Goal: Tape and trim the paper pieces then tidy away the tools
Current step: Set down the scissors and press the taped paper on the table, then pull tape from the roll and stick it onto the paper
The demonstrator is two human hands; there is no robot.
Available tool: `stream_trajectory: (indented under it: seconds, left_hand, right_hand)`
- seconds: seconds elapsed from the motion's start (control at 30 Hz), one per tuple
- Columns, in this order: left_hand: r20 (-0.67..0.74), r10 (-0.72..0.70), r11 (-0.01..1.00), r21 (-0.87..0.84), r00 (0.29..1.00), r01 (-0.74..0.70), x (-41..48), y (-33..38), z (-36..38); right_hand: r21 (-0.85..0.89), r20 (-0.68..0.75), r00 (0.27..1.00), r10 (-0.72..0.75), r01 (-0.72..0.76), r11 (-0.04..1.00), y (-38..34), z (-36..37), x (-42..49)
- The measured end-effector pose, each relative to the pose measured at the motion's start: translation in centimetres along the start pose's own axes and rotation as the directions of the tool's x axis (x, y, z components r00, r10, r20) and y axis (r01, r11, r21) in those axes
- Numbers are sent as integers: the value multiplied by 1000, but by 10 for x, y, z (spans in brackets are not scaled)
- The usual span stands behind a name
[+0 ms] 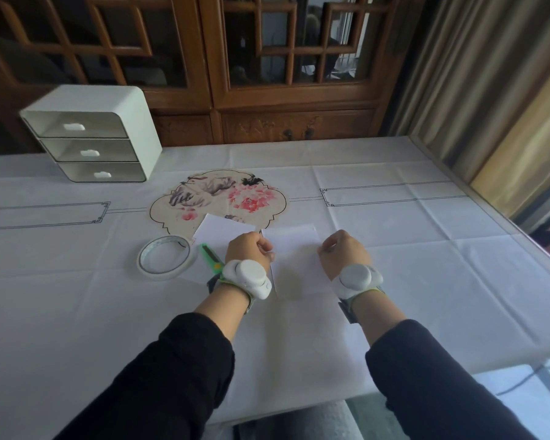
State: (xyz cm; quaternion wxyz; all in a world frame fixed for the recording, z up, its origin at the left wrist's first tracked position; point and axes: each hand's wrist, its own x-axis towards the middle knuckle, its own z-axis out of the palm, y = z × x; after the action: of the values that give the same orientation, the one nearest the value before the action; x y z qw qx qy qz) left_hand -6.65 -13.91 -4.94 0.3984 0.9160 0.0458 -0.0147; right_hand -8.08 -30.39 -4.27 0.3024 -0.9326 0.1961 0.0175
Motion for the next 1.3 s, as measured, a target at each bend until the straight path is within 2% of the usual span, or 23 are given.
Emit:
stream_trajectory:
  seconds: [0.07, 0.13, 0.23, 0.33, 0.47, 0.6, 0.67, 0.77, 0.97, 1.13, 1.3]
  left_hand:
    - [29, 8, 1000, 18, 1000, -8, -1, 1, -4]
    - [-8, 38, 999, -7, 999, -38, 0, 3, -8]
    - [-140, 82, 994, -55, 987, -90, -7, -1, -27]
    - [-163, 71, 995, -52, 984, -81, -9, -20, -52]
    - [-175, 5, 995, 101, 984, 13, -19, -49, -83]
    - [-192, -105, 940, 300, 976, 161, -38, -71, -103]
    - [-207, -113, 953, 255, 972, 165, -44, -78, -104]
    - [-270, -18, 986, 154, 963, 61, -44, -85, -100]
    - [-249, 117, 976, 208, 961, -65, -45, -92, -104]
    - [-287, 108, 994, 34, 952, -103, -48, -81, -107]
    - [-298, 161, 969, -131, 941, -207, -59, -49, -101]
  right_hand:
    - [-84, -24, 1000, -13, 11, 996, -5, 0, -4]
    - [-124, -55, 998, -39, 32, 992, -8, -3, -5]
    - [-48, -89, 992, -85, 81, 996, -12, -5, -11]
    - [-14, -79, 987, -140, 140, 990, -18, -1, -21]
    - [-25, -42, 977, -210, 209, 978, -32, 12, -39]
    - [-6, 3, 966, -260, 260, 966, -48, 27, -60]
    - [-7, 36, 956, -290, 290, 957, -54, 33, -70]
    - [-17, 74, 940, -334, 336, 942, -62, 41, -81]
    - [3, 98, 919, -381, 382, 924, -72, 47, -89]
    - [143, 68, 891, -449, 436, 888, -83, 48, -89]
    - [258, -52, 848, -528, 522, 813, -99, 43, -89]
